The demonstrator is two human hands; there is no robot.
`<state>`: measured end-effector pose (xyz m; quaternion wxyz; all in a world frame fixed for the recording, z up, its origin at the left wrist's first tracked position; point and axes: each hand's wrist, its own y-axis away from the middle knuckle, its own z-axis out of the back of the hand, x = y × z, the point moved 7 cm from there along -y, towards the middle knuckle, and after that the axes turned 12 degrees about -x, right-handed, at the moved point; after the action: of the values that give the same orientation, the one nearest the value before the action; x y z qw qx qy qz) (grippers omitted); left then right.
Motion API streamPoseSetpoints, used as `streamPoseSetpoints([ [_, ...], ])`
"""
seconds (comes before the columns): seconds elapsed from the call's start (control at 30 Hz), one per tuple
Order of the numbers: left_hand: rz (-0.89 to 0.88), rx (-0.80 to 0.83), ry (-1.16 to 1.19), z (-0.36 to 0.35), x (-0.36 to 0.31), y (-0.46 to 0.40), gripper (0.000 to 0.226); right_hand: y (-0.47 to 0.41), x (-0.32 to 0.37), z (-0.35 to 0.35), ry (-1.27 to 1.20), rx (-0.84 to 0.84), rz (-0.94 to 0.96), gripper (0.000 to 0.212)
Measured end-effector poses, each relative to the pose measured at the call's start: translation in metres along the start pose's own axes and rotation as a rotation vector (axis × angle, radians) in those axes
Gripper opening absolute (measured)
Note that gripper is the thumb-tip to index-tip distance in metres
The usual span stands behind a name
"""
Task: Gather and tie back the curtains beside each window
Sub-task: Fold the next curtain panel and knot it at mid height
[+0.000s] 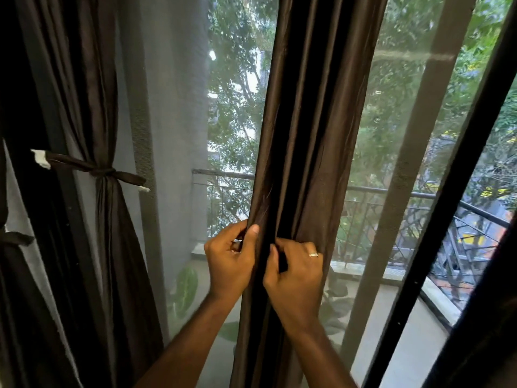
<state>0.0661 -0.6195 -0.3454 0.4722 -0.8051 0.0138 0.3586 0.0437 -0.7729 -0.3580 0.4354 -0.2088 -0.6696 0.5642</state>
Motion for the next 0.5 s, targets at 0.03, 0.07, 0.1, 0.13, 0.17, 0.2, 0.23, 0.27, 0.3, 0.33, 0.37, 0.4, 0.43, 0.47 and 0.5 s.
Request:
streamPoseSetpoints([
  [0.03,-0.018,-0.014,-0.032,0.002,0.001,-0.001,0.007,0.002,0.000,0.002,0.002,-0.013,0.013,0.009],
  [0.07,-0.019,-0.027,-0.061,0.004,0.003,-0.003,0.006,0.004,0.000,0.003,0.003,-0.031,0.018,0.008],
  [0.1,-0.010,-0.035,-0.080,0.006,0.006,-0.005,0.006,0.005,0.000,0.005,0.001,-0.049,0.017,0.008],
  [0.13,-0.008,-0.034,-0.096,0.006,0.008,-0.006,0.008,0.007,0.002,0.005,0.004,-0.055,0.025,0.008],
  [0.17,-0.017,-0.020,-0.112,0.005,0.007,-0.005,0.011,0.009,0.007,0.004,0.019,-0.045,0.050,0.008],
  [0.2,-0.036,0.004,-0.125,0.002,0.005,-0.003,0.014,0.011,0.012,0.001,0.040,-0.027,0.086,0.007],
  [0.23,-0.050,0.030,-0.126,-0.002,0.003,0.001,0.017,0.012,0.016,-0.002,0.058,-0.009,0.107,0.007],
  [0.27,-0.047,0.049,-0.113,-0.005,0.002,0.004,0.017,0.011,0.016,-0.004,0.070,0.000,0.104,0.007],
  [0.3,-0.029,0.058,-0.087,-0.006,0.002,0.006,0.017,0.010,0.016,-0.006,0.075,-0.001,0.089,0.007],
  [0.33,-0.008,0.062,-0.053,-0.006,0.002,0.007,0.015,0.010,0.015,-0.006,0.078,-0.007,0.078,0.007],
  [0.37,0.007,0.067,-0.024,-0.005,0.002,0.008,0.013,0.009,0.015,-0.006,0.077,-0.010,0.077,0.007],
  [0.4,0.011,0.077,-0.007,-0.004,0.001,0.009,0.012,0.009,0.015,-0.007,0.074,-0.008,0.083,0.007],
  [0.43,0.009,0.090,0.001,-0.003,0.000,0.010,0.013,0.009,0.016,-0.007,0.068,-0.005,0.094,0.007],
  [0.47,0.004,0.103,0.004,-0.002,-0.001,0.011,0.014,0.010,0.018,-0.007,0.059,-0.005,0.108,0.009],
  [0.5,-0.001,0.114,0.006,-0.002,-0.002,0.011,0.017,0.011,0.021,-0.007,0.050,-0.008,0.118,0.011],
])
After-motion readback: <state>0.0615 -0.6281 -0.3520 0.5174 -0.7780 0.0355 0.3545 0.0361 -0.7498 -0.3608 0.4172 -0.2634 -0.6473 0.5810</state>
